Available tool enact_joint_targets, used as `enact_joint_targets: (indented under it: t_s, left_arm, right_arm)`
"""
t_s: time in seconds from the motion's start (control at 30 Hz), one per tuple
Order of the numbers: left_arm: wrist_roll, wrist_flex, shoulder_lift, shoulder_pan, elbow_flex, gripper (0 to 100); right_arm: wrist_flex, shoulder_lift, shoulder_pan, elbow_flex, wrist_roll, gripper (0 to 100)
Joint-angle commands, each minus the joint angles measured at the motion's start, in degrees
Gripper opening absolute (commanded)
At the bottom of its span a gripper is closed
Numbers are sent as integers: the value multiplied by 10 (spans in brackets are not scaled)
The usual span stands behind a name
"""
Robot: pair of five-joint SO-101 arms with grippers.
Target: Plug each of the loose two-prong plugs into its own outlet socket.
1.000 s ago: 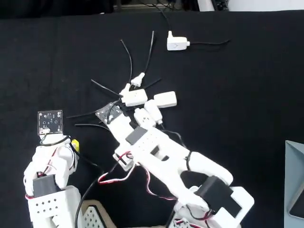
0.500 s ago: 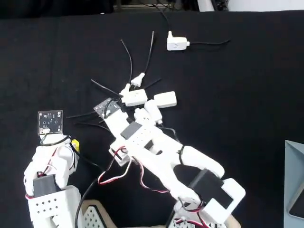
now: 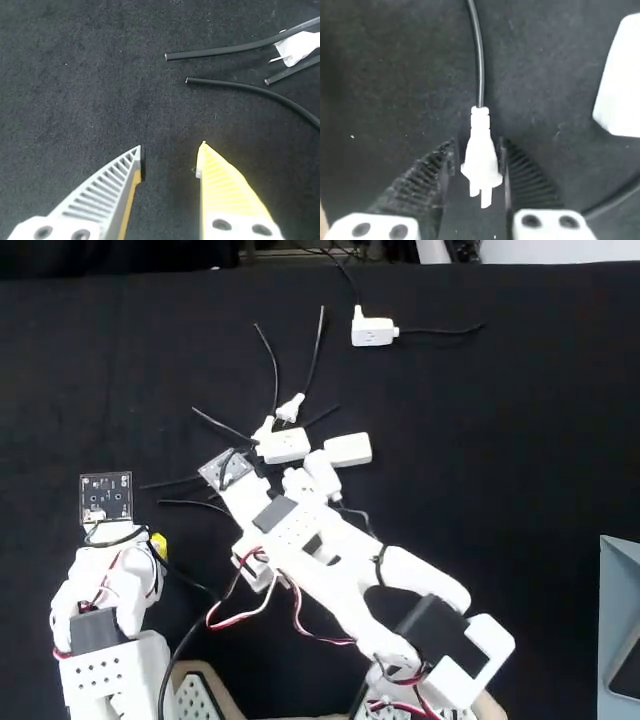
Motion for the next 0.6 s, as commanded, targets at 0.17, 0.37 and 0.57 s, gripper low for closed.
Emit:
enact_joint_targets:
  t_s: [0.17, 0.37, 0.57]
  left_arm:
    - [2, -12, -4, 6, -6, 188]
    - [2, -12, -4, 6, -6, 188]
    - [2, -12, -5, 6, -6, 188]
  right_arm:
    - [18, -1, 24, -5, -6, 127]
    - [16, -1, 24, -5, -3, 58]
    - [20, -7, 23, -11, -3, 11]
